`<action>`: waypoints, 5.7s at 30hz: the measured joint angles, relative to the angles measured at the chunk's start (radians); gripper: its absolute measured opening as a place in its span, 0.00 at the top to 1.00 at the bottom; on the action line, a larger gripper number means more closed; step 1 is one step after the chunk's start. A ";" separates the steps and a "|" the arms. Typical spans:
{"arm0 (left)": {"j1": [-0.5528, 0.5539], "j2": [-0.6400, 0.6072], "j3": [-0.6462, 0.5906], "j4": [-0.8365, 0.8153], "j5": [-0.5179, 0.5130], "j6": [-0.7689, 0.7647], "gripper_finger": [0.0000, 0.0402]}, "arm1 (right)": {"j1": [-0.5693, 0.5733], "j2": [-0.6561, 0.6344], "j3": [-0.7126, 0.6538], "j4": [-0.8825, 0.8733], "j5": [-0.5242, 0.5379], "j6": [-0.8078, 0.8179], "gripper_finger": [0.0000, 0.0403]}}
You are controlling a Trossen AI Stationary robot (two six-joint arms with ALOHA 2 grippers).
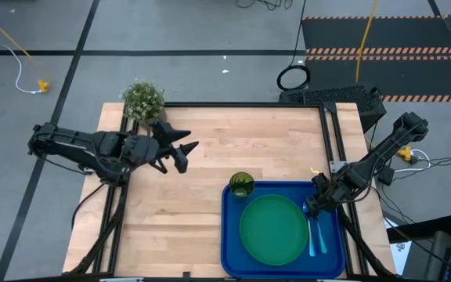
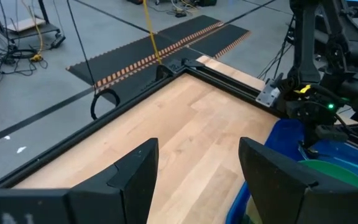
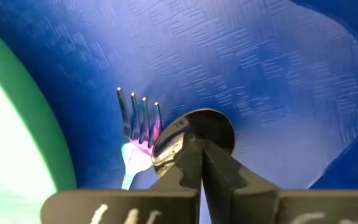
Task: Pick and place plate/cup/fork/spoon on tray
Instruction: Put the blue spoon on the blue tray to the right of the blue fork
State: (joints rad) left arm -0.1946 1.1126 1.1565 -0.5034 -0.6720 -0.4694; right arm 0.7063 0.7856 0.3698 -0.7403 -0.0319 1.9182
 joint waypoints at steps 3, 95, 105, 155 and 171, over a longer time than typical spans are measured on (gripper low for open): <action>0.014 0.000 0.000 0.000 0.000 0.001 0.44 | 0.000 0.000 0.000 -0.006 -0.002 -0.012 1.00; 0.031 0.000 0.000 -0.002 0.000 0.000 0.44 | 0.001 0.000 0.029 -0.112 0.028 -0.052 1.00; 0.031 0.000 0.000 -0.002 0.000 -0.001 0.44 | 0.001 0.000 0.029 -0.108 0.033 -0.056 1.00; 0.031 0.000 0.000 -0.002 0.000 0.015 0.44 | 0.071 0.000 0.126 -0.003 0.080 -0.168 1.00; 0.029 0.000 0.000 0.002 0.016 -0.012 0.44 | 0.341 0.152 0.127 0.314 -0.049 -0.470 1.00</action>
State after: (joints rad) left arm -0.1658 1.1126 1.1564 -0.5011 -0.6560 -0.4812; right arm 1.0474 0.9380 0.4965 -0.4258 -0.0808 1.4479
